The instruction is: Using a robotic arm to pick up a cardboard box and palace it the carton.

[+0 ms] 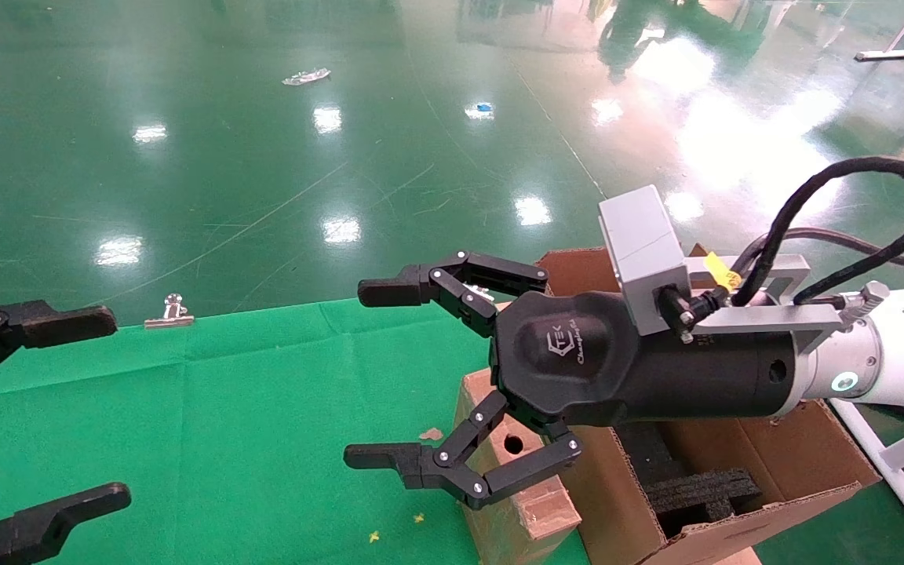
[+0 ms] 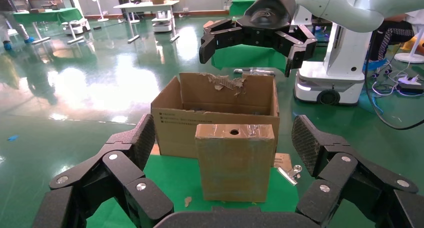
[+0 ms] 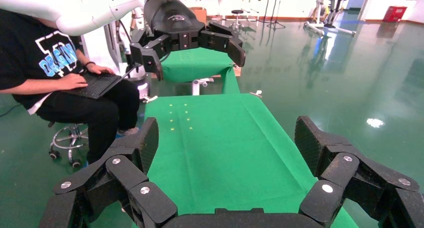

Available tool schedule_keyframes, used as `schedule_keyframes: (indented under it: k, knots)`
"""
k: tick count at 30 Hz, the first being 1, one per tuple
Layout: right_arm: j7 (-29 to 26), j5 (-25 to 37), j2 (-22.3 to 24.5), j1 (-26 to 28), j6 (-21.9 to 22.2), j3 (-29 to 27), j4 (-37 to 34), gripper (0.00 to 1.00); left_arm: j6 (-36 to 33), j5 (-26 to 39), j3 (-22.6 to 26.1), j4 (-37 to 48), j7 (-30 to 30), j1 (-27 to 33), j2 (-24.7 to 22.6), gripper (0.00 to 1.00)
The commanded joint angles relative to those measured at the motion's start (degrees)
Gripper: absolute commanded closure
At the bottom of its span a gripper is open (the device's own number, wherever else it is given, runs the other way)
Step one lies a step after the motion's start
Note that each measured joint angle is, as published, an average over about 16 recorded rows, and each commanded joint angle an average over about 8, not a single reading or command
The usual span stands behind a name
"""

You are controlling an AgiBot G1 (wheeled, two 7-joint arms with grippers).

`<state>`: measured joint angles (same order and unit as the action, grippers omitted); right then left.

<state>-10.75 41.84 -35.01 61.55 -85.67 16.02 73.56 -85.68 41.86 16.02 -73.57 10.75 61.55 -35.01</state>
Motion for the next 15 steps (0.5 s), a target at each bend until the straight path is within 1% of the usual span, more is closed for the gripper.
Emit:
schedule_keyframes:
  k: [1, 15]
  knots:
    - [0.0, 0.0, 0.0, 0.0, 0.0, 0.0, 0.0, 0.00, 0.0, 0.0, 0.0, 0.0, 0.0, 0.0, 0.0, 0.00]
    - [-0.1, 0.7, 0.1, 0.2, 0.0, 0.3, 0.4, 0.00, 0.0, 0.0, 0.0, 0.0, 0.0, 0.0, 0.0, 0.00]
